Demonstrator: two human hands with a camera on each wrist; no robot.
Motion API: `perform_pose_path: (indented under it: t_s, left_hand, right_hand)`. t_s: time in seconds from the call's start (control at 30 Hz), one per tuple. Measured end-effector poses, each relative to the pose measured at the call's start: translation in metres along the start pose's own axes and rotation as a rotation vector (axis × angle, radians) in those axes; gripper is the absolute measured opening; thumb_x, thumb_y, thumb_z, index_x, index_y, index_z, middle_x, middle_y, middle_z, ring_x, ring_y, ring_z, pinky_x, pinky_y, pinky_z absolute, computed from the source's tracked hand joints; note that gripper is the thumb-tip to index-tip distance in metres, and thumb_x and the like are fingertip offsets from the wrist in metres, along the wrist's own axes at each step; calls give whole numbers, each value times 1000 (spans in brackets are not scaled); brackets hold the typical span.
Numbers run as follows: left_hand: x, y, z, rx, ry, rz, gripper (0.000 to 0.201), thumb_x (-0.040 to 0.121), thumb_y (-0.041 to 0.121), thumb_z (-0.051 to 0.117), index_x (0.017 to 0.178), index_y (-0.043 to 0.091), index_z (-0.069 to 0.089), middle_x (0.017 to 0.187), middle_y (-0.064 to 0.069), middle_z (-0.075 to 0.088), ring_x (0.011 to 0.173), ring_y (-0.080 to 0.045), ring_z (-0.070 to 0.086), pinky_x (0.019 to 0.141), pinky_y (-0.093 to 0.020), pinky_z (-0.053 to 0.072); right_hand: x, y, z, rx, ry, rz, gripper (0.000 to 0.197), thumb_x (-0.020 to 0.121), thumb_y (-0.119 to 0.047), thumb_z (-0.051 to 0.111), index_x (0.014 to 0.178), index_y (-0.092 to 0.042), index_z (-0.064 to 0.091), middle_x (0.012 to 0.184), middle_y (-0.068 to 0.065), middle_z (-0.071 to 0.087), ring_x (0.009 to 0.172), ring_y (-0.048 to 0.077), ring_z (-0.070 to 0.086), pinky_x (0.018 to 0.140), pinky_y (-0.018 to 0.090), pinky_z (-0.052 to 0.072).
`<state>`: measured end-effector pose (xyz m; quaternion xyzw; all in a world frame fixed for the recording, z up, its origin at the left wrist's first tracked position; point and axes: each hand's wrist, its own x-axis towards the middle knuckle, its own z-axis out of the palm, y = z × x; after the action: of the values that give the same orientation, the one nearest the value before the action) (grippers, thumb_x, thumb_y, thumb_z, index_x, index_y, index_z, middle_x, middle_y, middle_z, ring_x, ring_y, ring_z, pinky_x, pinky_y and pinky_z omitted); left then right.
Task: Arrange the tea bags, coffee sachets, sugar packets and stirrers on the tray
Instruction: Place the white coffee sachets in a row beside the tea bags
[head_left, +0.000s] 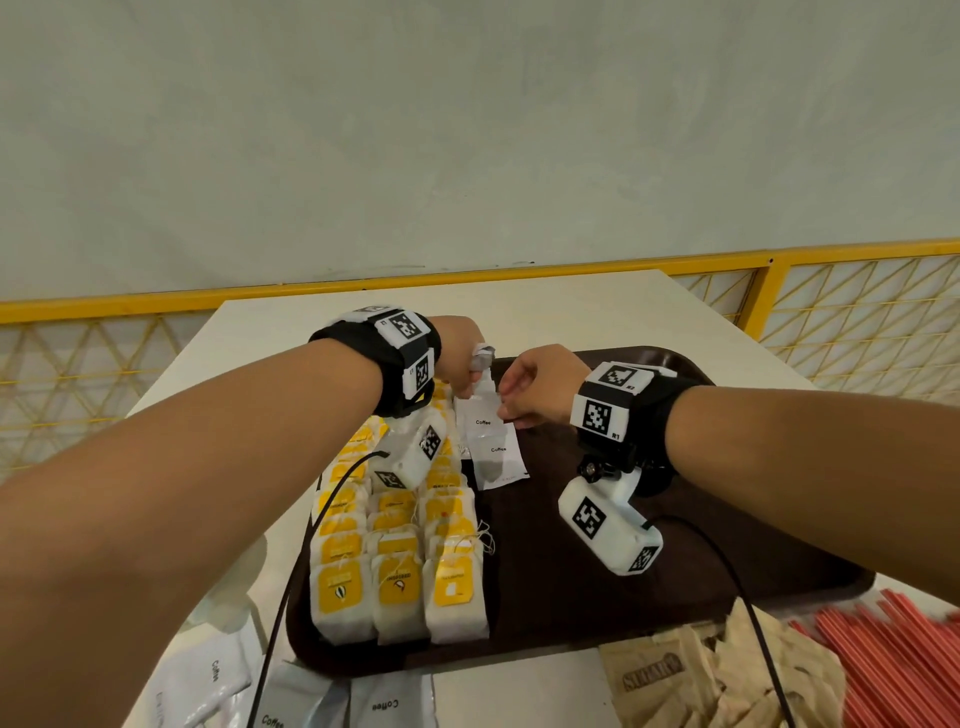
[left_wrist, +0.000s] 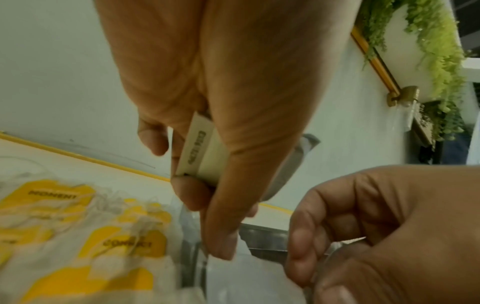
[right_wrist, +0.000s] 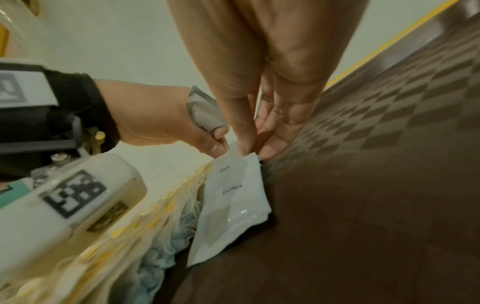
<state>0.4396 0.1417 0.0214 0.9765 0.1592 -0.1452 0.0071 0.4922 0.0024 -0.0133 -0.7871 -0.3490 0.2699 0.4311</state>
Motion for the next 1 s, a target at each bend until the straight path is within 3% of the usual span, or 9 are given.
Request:
perform_pose_path:
  t_s: [0.13,0.27,0.33,0.43,0.57,0.7,0.83,0.9,1.0]
  left_hand:
    - [3,2,1,39,-6,16,28,86,13,65,65,17,46,68,5,45,69,-14,44,53,-16,29]
    - [-1,-4,-3,34,9,-1,14,82,22,71,82,14,60,82,-2,57,76,-17,49,57,-17,33]
    - [-3,-10,-7,-3,43,-29,17,81,25,73,82,14,61,83,-3,59,76,-17,51,57,-18,34]
    - [-5,-18,-8,-67,77,-64,21,80,25,75,73,17,57,82,-3,60,73,-17,52,57,-19,35]
    - [-6,-18,-6,-94,120,-86,18,81,24,74,81,14,59,80,-2,57,76,-18,51,58,-21,35]
    - [-9,-16,-5,-103,119,-110,23,79,27,75,87,9,62,85,-5,59,78,-20,52,68,-26,40]
    - [-13,-20,-5,-97,96,-151,30,80,26,74,98,3,67,87,-7,60,78,-20,53,65,-25,39]
    - [-14,-23,-5,-109,106,-166,28,80,25,74,97,4,67,87,-7,61,77,-20,53,66,-26,40]
    - [-15,-26,-4,-153,95,-177,24,78,24,75,90,6,66,84,-6,61,72,-20,53,56,-23,38]
  right_hand:
    - [2,1,-1,20,-9,23,23,76,10,72,75,-8,58,85,13,61,73,24,63,60,26,58]
    - [4,3,-2,28,-41,34,23,75,9,73,77,-10,59,82,8,62,72,20,64,63,28,59]
    - [6,3,0,27,-40,20,22,75,9,73,78,-8,59,81,9,62,65,16,63,57,23,58]
    - [10,1,3,55,-30,15,22,74,12,72,79,-5,59,89,15,63,67,20,64,56,25,59]
    - [12,1,3,91,-20,18,22,74,15,71,78,-4,59,90,16,61,69,23,63,54,25,58]
    - [12,4,1,105,-19,24,21,73,14,72,81,-3,61,94,18,63,73,25,65,58,27,60]
    - [10,6,-3,118,-18,47,21,75,12,71,80,-5,61,96,17,64,83,30,67,66,32,60]
    - [12,5,-2,129,-21,73,21,77,12,69,79,-7,60,93,15,63,84,30,66,70,34,60]
    - [14,3,3,122,-28,83,21,78,11,69,78,-9,61,89,14,63,81,30,66,75,37,59]
